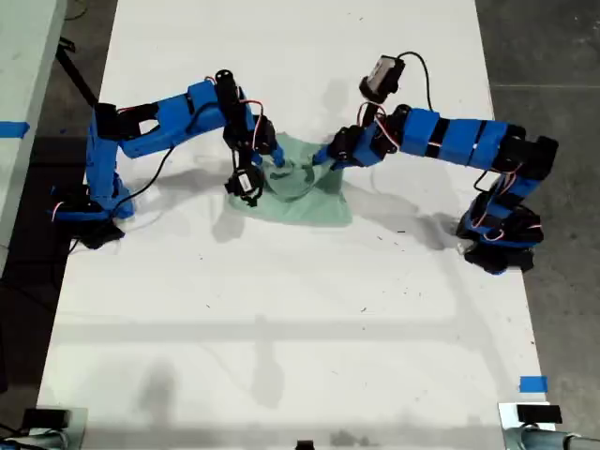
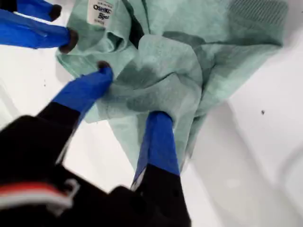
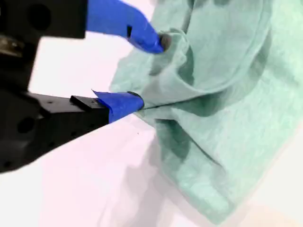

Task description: Fold t-shirt

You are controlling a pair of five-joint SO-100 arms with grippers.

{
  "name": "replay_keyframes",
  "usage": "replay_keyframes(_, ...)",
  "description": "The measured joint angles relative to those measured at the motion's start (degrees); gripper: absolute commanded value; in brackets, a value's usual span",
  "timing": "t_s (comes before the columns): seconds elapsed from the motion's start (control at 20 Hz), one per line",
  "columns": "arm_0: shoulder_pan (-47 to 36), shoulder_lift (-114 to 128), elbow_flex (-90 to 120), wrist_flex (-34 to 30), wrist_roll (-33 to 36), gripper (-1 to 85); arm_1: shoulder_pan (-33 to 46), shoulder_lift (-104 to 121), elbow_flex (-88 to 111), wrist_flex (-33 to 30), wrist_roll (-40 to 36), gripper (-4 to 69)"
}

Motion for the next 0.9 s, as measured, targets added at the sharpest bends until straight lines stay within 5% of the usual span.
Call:
replay_keyframes(0.5, -11.78, 10.37, 7.38, -1.67, -1.58, 29.4, 12.66, 11.51, 7.12, 4.66, -4.92, 26.2)
replay_keyframes(0.55, -11.69, 11.07, 10.28, -2.64, -1.93, 27.7, 13.18, 13.89, 10.02, 5.1, -4.48, 23.2)
replay_keyframes(0.6, -11.78, 12.74, 14.15, -4.31, -2.02, 18.6, 13.8, 16.96, 13.27, 5.45, -3.96, 12.1)
replay_keyframes(0.7, -10.81, 19.07, 24.52, -9.32, -1.93, 3.6, 14.06, 24.17, 20.39, 6.15, -3.16, 1.7)
replay_keyframes(0.9, -1.23, 31.11, 38.85, -13.27, 0.88, 0.1, 5.54, 25.84, 22.06, 7.29, -2.99, -0.7)
